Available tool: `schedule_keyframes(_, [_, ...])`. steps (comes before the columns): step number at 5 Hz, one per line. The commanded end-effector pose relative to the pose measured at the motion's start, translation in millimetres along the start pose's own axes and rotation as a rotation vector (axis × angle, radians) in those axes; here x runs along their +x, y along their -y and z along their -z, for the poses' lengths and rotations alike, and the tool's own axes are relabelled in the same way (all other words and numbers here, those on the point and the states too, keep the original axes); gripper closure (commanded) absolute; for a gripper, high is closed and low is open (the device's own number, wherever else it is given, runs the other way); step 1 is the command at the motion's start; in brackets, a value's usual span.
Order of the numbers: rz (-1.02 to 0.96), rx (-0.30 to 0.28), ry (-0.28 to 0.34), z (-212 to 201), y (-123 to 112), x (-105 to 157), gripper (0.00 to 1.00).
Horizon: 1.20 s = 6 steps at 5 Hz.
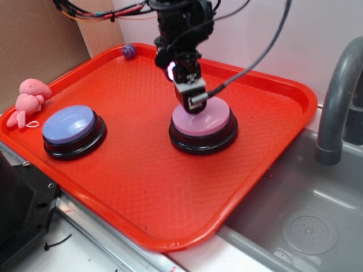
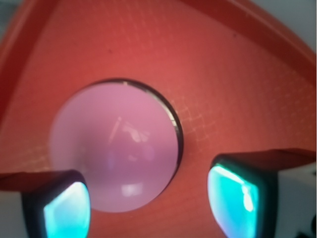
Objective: Push the pink button.
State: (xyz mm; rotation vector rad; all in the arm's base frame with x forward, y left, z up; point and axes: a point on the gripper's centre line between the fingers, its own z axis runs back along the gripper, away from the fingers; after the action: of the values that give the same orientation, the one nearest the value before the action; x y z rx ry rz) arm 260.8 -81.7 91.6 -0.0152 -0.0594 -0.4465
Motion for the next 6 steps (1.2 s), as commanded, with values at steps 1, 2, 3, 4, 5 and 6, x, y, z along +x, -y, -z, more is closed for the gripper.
schedule_keyframes(1, [-0.025, 0.013, 0.083, -40.3, 3.0, 5.0, 0.0])
schedule_keyframes(2, [-0.023, 0.012, 0.079, -45.2, 4.2, 4.6, 0.0])
schedule_keyframes(3, [-0.021, 0.01, 0.08, -50.3, 5.2, 4.0, 0.0])
schedule_keyframes(4, [-0.032, 0.0, 0.088, -54.4, 5.5, 1.7, 0.0])
schedule_keyframes(5, [-0.043, 0.024, 0.075, -63.8, 6.7, -0.4, 0.0])
schedule_keyframes(6, [-0.058, 0.043, 0.079, -70.9, 8.1, -3.0, 0.0])
